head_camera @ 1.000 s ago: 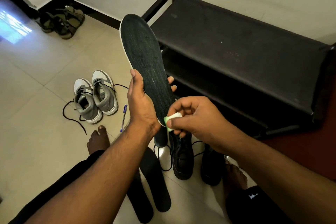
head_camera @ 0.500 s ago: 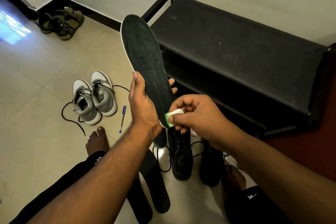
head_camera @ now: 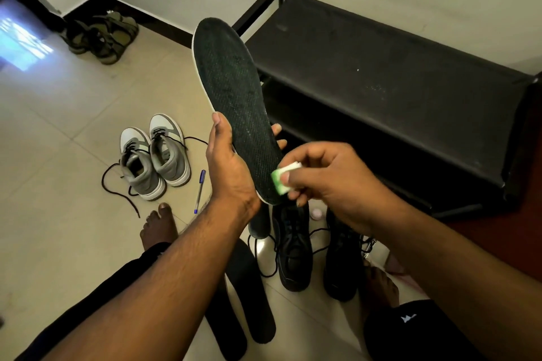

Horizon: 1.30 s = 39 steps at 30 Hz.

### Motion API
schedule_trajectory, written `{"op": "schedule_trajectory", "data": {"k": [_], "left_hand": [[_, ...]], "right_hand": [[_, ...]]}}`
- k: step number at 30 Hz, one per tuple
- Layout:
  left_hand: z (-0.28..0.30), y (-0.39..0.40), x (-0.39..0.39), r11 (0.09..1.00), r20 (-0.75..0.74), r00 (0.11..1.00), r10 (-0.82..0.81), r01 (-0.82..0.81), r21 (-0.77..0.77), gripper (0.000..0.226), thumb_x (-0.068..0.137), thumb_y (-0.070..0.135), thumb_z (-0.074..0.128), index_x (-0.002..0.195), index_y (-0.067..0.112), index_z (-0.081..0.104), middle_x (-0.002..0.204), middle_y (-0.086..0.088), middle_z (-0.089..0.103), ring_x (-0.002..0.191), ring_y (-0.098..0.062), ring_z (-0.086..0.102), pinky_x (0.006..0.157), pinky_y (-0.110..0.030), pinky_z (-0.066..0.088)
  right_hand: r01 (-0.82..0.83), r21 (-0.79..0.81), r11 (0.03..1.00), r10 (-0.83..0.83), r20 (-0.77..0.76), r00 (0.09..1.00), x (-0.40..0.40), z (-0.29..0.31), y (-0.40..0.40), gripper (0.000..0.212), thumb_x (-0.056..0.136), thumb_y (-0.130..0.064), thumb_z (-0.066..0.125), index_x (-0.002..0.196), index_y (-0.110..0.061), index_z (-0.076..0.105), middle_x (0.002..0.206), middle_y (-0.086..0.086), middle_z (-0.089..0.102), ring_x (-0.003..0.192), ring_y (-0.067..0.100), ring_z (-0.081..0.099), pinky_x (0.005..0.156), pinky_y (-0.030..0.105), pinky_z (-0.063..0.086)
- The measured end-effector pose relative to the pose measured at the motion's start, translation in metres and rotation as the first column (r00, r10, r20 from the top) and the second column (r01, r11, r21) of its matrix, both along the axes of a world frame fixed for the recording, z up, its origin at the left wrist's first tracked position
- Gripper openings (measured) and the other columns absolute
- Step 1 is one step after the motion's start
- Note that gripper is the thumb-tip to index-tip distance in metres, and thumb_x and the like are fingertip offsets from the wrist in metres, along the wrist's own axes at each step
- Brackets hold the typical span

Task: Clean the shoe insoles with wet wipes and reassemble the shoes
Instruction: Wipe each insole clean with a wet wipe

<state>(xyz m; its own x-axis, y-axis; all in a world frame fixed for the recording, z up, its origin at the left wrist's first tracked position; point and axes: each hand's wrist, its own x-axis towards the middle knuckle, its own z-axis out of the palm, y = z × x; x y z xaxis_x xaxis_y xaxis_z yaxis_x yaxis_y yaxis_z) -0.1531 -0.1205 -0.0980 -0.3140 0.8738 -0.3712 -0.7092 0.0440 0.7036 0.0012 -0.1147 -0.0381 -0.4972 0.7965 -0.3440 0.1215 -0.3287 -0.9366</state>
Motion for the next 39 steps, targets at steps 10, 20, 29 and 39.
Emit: {"op": "schedule_trajectory", "data": {"k": [10,20,29,39], "left_hand": [[0.001,0.001,0.004,0.999,-0.029,0.999,0.038,-0.038,0.003,0.091,0.079,0.071,0.054,0.140,0.004,0.048,0.135,-0.033,0.052,0.108,-0.043,0.064,0.081,-0.046,0.056],[0.000,0.000,0.007,1.000,-0.068,0.997,-0.024,0.024,0.008,0.118,0.054,0.078,0.076,0.140,0.004,0.047,0.134,-0.035,0.051,0.107,-0.044,0.061,0.086,-0.051,0.054],[0.001,-0.002,0.012,1.000,-0.065,0.998,0.009,-0.008,0.004,0.119,0.055,0.078,0.076,0.140,0.001,0.046,0.134,-0.037,0.050,0.107,-0.046,0.060,0.087,-0.054,0.053],[0.012,-0.008,0.023,0.995,-0.148,0.984,0.094,-0.097,-0.012,0.047,0.103,0.047,0.039,0.121,0.008,0.059,0.101,-0.019,0.069,0.092,-0.038,0.068,0.083,-0.055,0.056]], "right_hand": [[0.101,-0.079,0.992,-0.097,0.055,0.994,0.003,-0.010,0.003,0.013,0.079,0.001,0.073,0.090,-0.002,0.066,0.073,0.013,0.070,0.063,0.020,0.064,0.056,0.025,0.054],[0.104,-0.047,0.993,-0.098,0.114,0.989,0.006,-0.012,0.008,0.010,0.080,0.000,0.073,0.087,-0.005,0.067,0.071,0.009,0.069,0.062,0.017,0.064,0.055,0.023,0.053],[0.107,-0.047,0.993,-0.103,0.083,0.991,0.002,-0.013,0.005,0.011,0.080,0.003,0.072,0.087,-0.002,0.067,0.069,0.012,0.067,0.058,0.016,0.062,0.053,0.022,0.051],[0.064,-0.028,0.998,-0.063,0.014,0.998,-0.009,-0.011,-0.007,0.011,0.080,0.005,0.071,0.086,-0.001,0.064,0.067,0.011,0.066,0.056,0.014,0.061,0.051,0.021,0.051]]}}
